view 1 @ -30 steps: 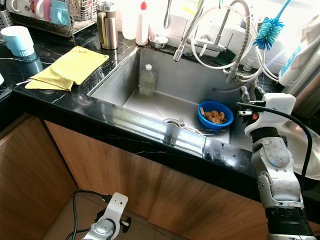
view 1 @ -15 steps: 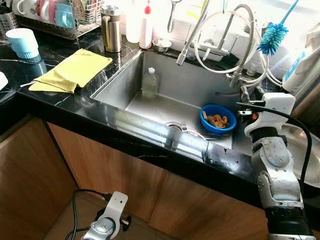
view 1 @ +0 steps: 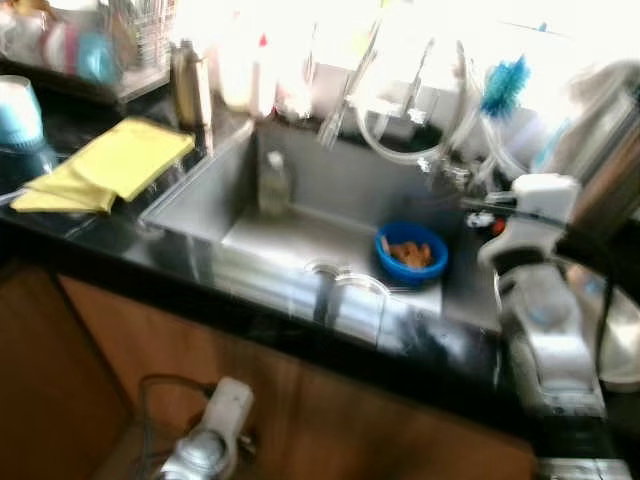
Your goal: Kitchen organization
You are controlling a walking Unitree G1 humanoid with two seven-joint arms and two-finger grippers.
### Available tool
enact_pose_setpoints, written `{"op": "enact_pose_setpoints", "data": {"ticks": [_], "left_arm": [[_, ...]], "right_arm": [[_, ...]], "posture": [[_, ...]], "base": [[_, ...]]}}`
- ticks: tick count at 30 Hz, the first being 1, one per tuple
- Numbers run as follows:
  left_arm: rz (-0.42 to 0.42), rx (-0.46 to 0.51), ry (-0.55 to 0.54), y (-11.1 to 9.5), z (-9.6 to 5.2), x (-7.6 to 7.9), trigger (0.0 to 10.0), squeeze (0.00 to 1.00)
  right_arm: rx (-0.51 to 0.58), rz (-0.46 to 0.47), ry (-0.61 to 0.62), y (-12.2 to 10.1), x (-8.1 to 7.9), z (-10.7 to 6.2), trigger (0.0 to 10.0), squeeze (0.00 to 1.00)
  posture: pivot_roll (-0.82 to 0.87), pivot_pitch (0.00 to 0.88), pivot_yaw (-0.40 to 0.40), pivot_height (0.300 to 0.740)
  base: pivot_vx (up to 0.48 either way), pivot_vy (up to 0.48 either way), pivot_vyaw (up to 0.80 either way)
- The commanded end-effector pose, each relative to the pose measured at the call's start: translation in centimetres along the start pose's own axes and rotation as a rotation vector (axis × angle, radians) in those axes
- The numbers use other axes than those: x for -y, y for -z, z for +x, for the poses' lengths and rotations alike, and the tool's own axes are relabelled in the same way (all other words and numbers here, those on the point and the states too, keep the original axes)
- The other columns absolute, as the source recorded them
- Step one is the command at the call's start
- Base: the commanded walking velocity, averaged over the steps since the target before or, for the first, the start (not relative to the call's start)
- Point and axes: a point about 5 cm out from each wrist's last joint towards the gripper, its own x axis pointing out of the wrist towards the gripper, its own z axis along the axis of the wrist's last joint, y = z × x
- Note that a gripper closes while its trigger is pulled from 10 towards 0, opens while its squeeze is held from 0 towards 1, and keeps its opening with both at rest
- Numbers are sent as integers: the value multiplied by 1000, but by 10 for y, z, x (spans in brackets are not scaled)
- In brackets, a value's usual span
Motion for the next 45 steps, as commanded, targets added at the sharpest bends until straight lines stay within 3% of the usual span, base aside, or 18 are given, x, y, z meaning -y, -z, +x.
{"op": "enact_pose_setpoints", "data": {"ticks": [1,24,29,32,37,38,39,45], "left_arm": [[1,-19,-35,6,-2,-14,10000,0],[7,-29,-30,7,-2,-13,10000,0],[9,-35,-27,9,-3,-13,10000,0],[11,-37,-26,10,-3,-12,10000,0],[12,-40,-24,10,-3,-12,10000,0],[12,-41,-23,10,-3,-12,10000,0],[12,-42,-23,10,-3,-12,10000,0],[8,-55,-17,13,-4,-14,10000,0]], "right_arm": [[19,5,-21,-6,-7,3,10000,0],[-4,-15,-27,-8,-10,-2,10000,0],[-189,-75,52,-4,1,-7,10000,0],[-193,-77,31,-10,-3,-8,10000,0],[-231,-59,-75,-24,-25,-12,10000,0],[-245,-62,-91,-24,-28,-13,10000,298],[-262,-65,-102,-24,-30,-15,10000,1000],[-314,-80,-94,-32,-35,-24,10000,1000]], "posture": [[144,52,-142,740],[130,68,-134,740],[120,75,-129,740],[118,76,-129,740],[111,76,-129,740],[113,75,-130,740],[114,74,-131,740],[99,70,-133,740]], "base": [[356,0,0],[27,0,0],[0,0,0],[0,0,0],[0,0,0],[0,0,0],[0,0,0],[0,0,0]]}}
